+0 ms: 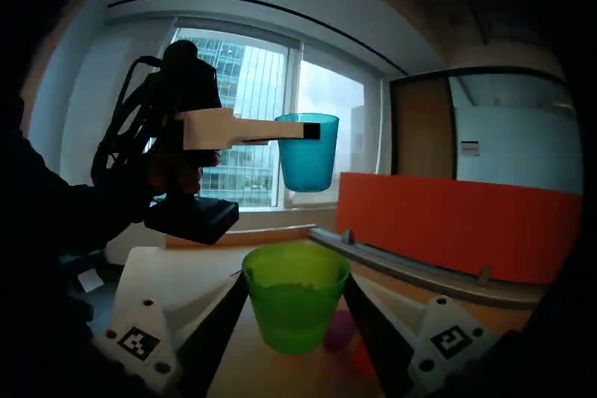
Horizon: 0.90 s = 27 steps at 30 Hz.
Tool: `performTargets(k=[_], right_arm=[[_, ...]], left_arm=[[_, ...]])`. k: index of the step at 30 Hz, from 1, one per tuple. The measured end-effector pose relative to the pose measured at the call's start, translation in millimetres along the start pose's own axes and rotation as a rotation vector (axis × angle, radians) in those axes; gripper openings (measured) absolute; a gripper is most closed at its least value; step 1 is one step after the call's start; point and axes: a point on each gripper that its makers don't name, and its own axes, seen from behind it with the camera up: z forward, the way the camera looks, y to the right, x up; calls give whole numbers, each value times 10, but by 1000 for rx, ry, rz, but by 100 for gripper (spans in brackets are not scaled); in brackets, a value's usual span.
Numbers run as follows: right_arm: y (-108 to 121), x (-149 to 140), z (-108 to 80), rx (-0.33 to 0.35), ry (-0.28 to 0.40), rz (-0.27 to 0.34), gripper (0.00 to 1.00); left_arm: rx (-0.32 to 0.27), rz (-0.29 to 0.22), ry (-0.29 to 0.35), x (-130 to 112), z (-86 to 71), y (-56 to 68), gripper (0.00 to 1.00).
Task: Pour water
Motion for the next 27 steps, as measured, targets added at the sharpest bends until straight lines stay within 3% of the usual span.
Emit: performTargets(k=[9, 27], right_arm=[[51, 2, -76, -19, -12, 8, 90], [409, -16, -482, -116, -41, 22, 90]], left_arm=[[28, -2, -28, -242, -90, -92, 88], [8, -32, -78, -827, -357, -16, 88]])
